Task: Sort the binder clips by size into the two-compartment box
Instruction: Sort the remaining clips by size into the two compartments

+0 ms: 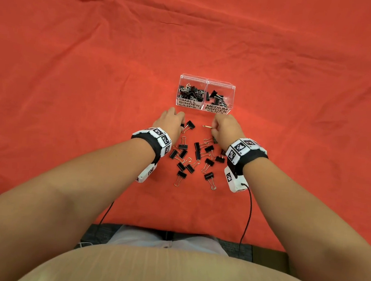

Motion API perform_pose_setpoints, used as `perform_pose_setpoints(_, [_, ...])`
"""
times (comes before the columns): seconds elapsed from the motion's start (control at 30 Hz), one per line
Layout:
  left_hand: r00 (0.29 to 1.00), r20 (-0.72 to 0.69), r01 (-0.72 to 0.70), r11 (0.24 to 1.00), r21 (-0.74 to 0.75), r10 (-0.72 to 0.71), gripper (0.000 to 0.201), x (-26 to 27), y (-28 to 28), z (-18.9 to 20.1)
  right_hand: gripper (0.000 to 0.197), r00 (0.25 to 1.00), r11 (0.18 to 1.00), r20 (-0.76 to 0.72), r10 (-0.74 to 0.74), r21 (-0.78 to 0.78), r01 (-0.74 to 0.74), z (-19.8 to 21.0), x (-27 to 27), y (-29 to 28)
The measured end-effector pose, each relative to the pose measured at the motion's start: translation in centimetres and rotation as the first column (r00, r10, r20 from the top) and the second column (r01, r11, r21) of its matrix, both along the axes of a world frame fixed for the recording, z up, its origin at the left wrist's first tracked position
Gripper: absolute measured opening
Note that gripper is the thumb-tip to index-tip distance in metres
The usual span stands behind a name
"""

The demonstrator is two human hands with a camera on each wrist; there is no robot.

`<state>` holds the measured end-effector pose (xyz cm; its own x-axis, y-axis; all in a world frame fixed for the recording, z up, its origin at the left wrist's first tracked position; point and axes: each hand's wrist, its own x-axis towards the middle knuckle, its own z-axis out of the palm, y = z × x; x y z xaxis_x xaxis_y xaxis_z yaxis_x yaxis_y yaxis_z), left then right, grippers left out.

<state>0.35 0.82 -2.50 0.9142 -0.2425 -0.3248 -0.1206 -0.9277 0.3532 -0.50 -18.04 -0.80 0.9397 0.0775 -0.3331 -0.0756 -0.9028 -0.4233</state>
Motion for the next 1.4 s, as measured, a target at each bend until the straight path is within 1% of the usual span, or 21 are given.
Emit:
perform_pose_setpoints(0.1, [1.000,0.000,0.021,0.999,0.026,-0.021,0.016,0.0,0.0,-0.1,0.007,0.992,0.987,0.043,-0.117,0.117,0.112,0.2,-1.4,-0.9])
perform_pose_setpoints(0.17, [0.998,0.018,0.066,0.995,0.078,-0.068,0.019,-0.1,0.0,-0.2,0.007,0.985,0.974,0.031,-0.168,0.157,0.161,-0.1,-2.6,-1.2])
perform_pose_setpoints(0.27, [0.987,0.066,0.134,0.980,0.145,-0.145,0.025,-0.4,-0.1,-0.2,0.017,0.978,0.961,-0.002,-0.209,0.183,0.206,-0.4,-3.7,-1.2])
perform_pose_setpoints(0.33, [0.982,0.088,0.150,0.976,0.159,-0.166,0.030,-0.4,0.0,-0.1,0.030,0.979,0.965,-0.027,-0.201,0.167,0.203,-0.6,-3.7,-1.2])
perform_pose_setpoints(0.4, [0.980,0.103,0.153,0.977,0.147,-0.169,0.032,-0.4,0.0,0.0,0.036,0.984,0.973,-0.052,-0.172,0.144,0.178,-0.7,-3.6,-1.0])
perform_pose_setpoints(0.53, [0.977,0.101,0.174,0.976,0.133,-0.188,0.031,-0.8,0.1,0.2,0.031,0.995,0.997,-0.063,-0.073,0.033,0.076,-0.9,-3.7,-0.5])
perform_pose_setpoints(0.63, [0.977,0.084,0.185,0.972,0.144,-0.198,0.036,-1.1,0.0,0.5,0.027,0.996,0.997,-0.038,-0.075,0.002,0.075,-1.0,-3.8,0.0])
perform_pose_setpoints(0.77, [0.974,0.077,0.197,0.968,0.157,-0.211,0.041,-1.1,-0.1,0.8,0.021,0.995,0.995,-0.027,-0.092,0.029,0.093,-1.1,-3.7,0.0])
perform_pose_setpoints(0.87, [0.970,0.064,0.222,0.963,0.151,-0.233,0.047,-1.0,-0.1,1.0,0.015,0.998,0.996,0.003,-0.059,0.067,0.059,-1.0,-3.7,-0.3])
perform_pose_setpoints(0.93, [0.966,0.060,0.240,0.960,0.146,-0.251,0.049,-1.0,0.0,1.0,0.012,0.996,0.991,0.006,-0.084,0.101,0.083,-1.1,-3.7,-0.4])
perform_pose_setpoints(1.07, [0.969,0.043,0.238,0.962,0.132,-0.245,0.038,-1.0,0.3,0.9,0.013,0.977,0.958,-0.005,-0.213,0.197,0.210,-0.3,-3.1,-0.6])
perform_pose_setpoints(1.2, [0.984,0.032,0.176,0.983,0.053,-0.178,0.029,-0.8,0.3,0.0,0.014,0.931,0.881,0.050,-0.362,0.345,0.324,2.1,-0.4,-0.9])
perform_pose_setpoints(1.3, [0.996,-0.001,0.094,0.995,-0.011,-0.094,0.017,-0.7,0.2,-0.2,0.012,0.892,0.868,0.143,-0.429,0.339,0.363,3.8,2.4,-0.9])
perform_pose_setpoints(1.4, [0.997,0.005,0.071,0.996,-0.045,-0.071,0.015,-0.7,0.1,0.0,0.014,0.891,0.880,0.152,-0.429,0.294,0.373,4.3,4.4,-0.7])
